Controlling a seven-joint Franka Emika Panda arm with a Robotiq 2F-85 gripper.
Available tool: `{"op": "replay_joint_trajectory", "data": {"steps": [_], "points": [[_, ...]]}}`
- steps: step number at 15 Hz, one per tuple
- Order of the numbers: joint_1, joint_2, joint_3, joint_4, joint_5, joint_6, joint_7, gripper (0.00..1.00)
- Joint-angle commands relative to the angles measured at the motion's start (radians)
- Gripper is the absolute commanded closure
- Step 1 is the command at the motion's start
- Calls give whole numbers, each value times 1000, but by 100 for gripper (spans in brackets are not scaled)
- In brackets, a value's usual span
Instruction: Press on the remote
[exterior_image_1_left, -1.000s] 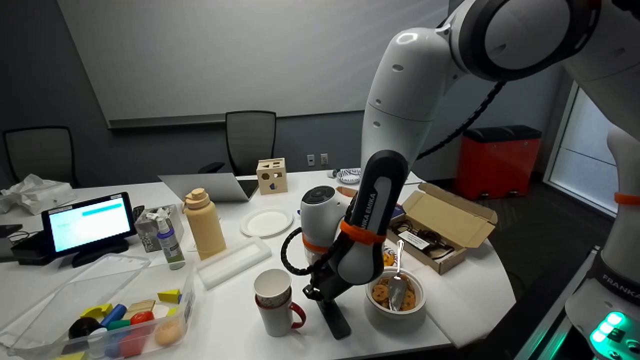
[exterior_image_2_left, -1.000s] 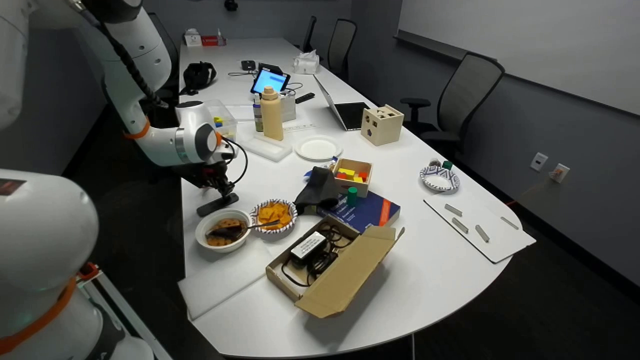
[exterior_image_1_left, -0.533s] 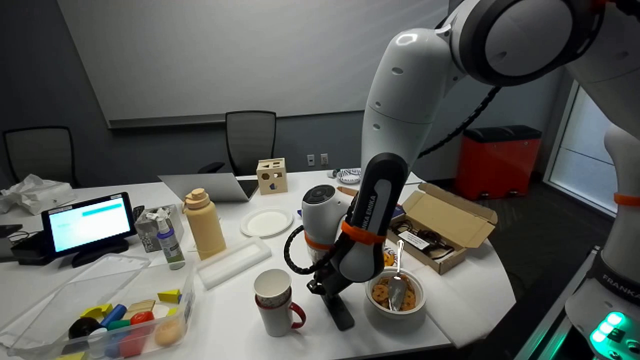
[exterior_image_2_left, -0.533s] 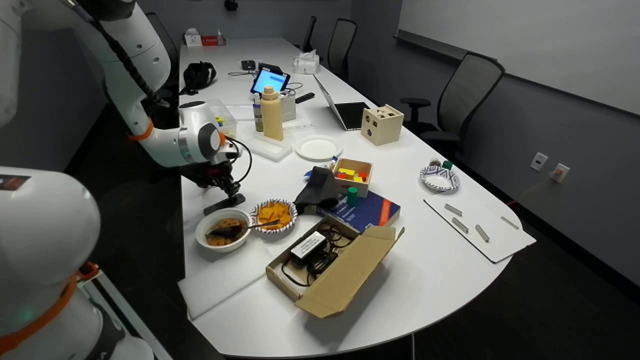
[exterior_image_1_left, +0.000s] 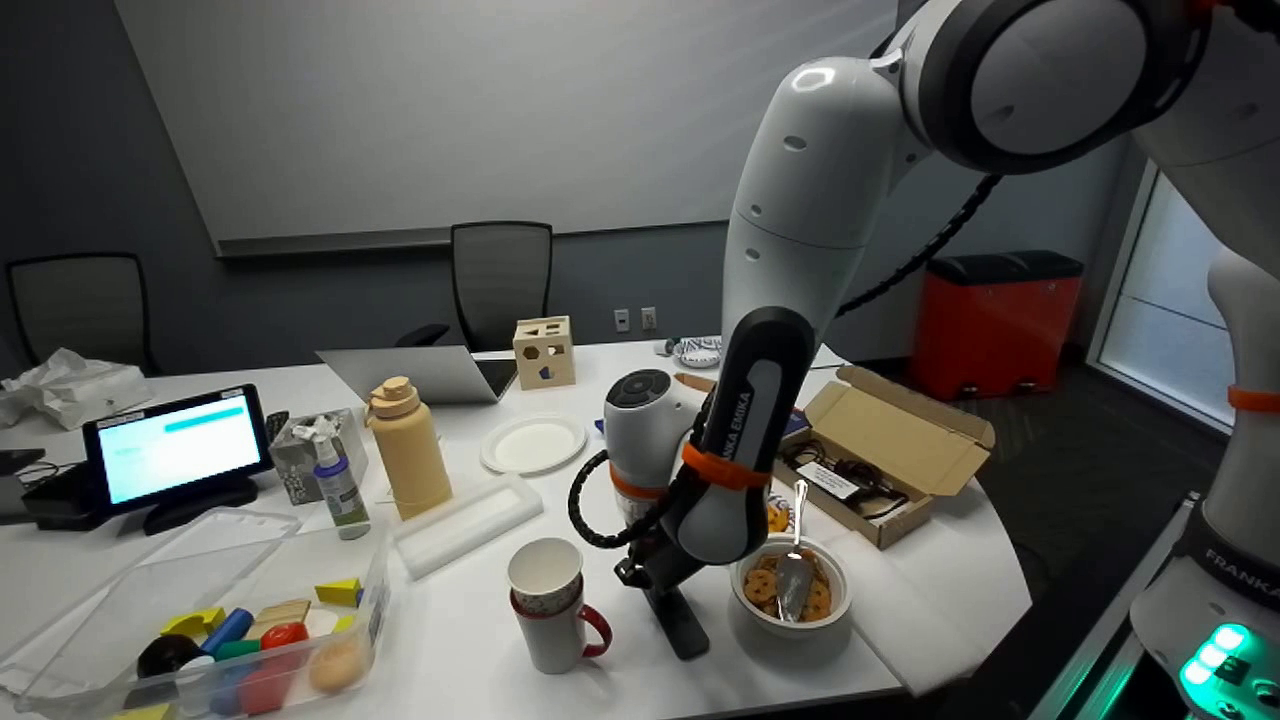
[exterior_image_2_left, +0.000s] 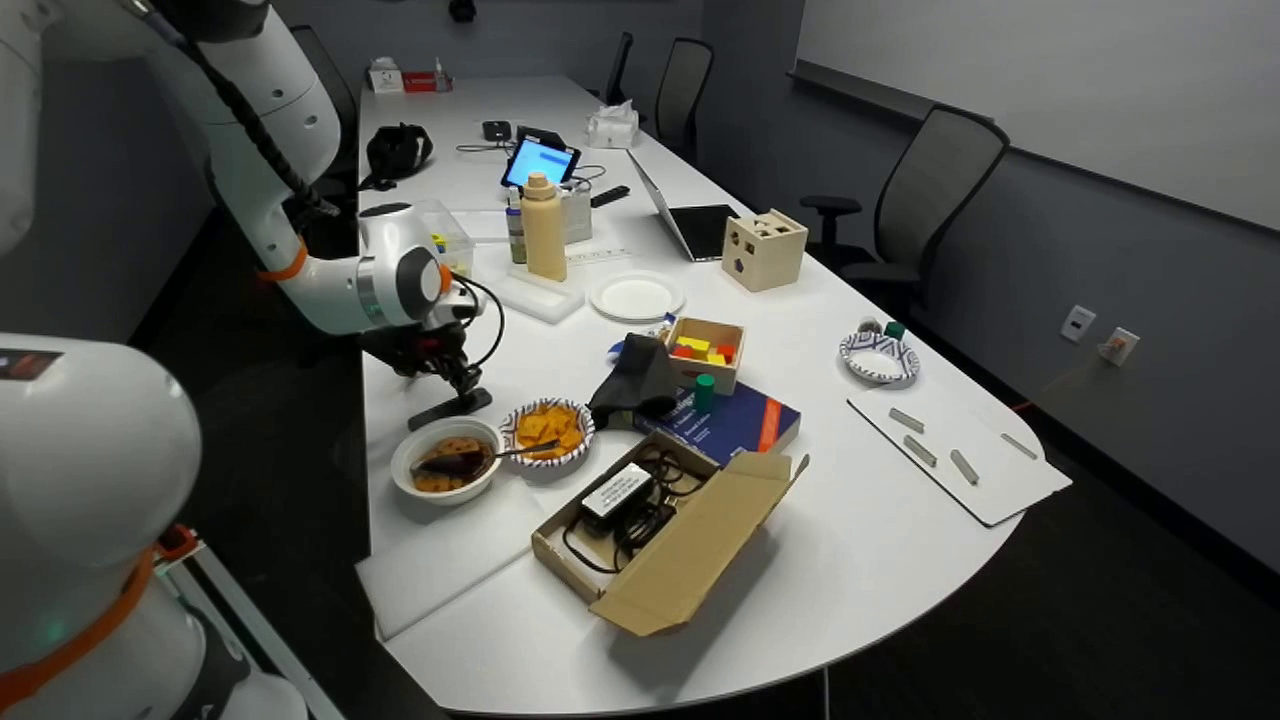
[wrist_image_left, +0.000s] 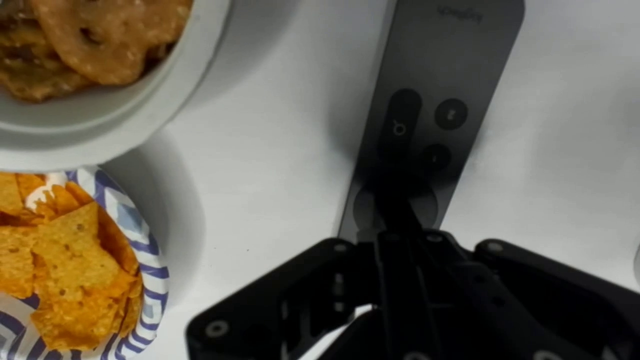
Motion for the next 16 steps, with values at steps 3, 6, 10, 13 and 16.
{"op": "replay_joint_trajectory", "data": {"steps": [3, 6, 10, 13, 16], "points": [[9, 34, -27, 3, 21, -10, 10, 100], [7, -22, -32, 9, 27, -74, 16, 100], [-21, -97, 6, 17, 33, -174, 13, 100], [-17, -165, 15, 26, 9, -270, 35, 100], [-10, -223, 15, 33, -50, -364, 63, 66]]}}
